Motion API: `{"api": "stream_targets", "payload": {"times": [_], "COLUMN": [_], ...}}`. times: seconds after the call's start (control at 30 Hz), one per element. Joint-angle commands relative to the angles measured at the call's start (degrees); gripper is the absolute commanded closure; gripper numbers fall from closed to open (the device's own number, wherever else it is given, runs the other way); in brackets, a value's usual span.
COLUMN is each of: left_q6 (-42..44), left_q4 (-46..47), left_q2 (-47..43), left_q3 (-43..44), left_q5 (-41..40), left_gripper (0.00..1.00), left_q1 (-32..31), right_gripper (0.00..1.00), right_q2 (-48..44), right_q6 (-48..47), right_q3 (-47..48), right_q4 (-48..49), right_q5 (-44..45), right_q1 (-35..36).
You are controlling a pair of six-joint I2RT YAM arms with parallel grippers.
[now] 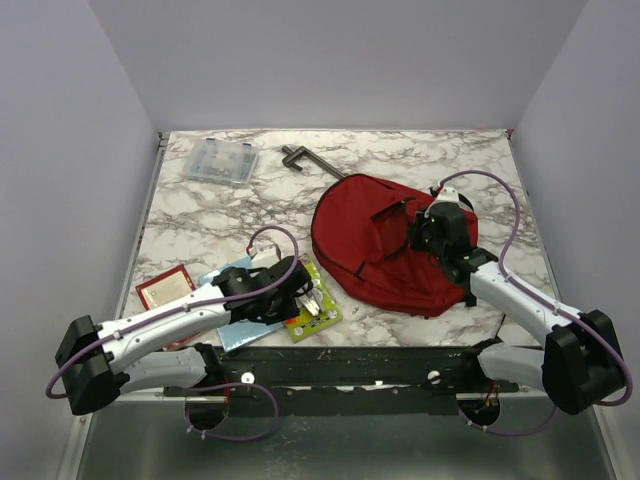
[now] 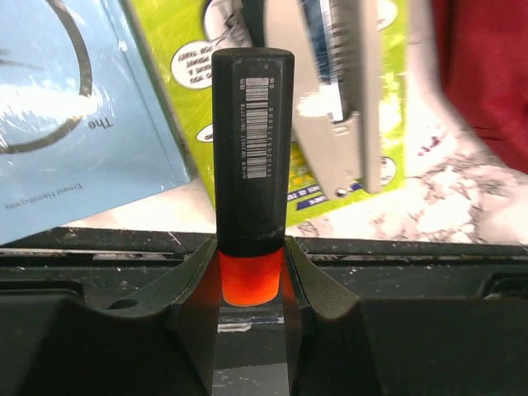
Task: Pack the student bag
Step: Pick up the stationery from the center of the board, then place the stationery in the student bag.
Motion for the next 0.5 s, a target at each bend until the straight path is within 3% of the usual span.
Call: {"api": "stream_targets", "payload": {"times": [0.0,0.1,0.23,0.47], "left_q6": [9.06,17.91,28.80,35.85], "left_q4": [-2.25,5.15,20.93,32.88], "left_q2": [-4.48,-5.30,-1.36,17.47], "left_q3": [6.09,9.04,11.83,23.54], "left_q5": [-6.93,-7.19,1.71,18.58], "left_gripper": [0.76,0.76,0.76,0.82], "left_q1": [-0.38,0.00,3.15,6.74], "right_gripper": [0.99,0.99,0.99,0.99], "right_q2": [0.59,-0.06,-0.35,-1.00], "right_q6": [0.28,-0.04,-1.20,-1.65], "right_q3": [-0.02,0.63,2.47,2.88], "right_q4": [1.18,0.13,-2.36,-2.90], "right_q5": [-3.15,-2.16,-2.79,-2.14], "right_q1": [0.00,-0.04,0.02,-0.11]}}
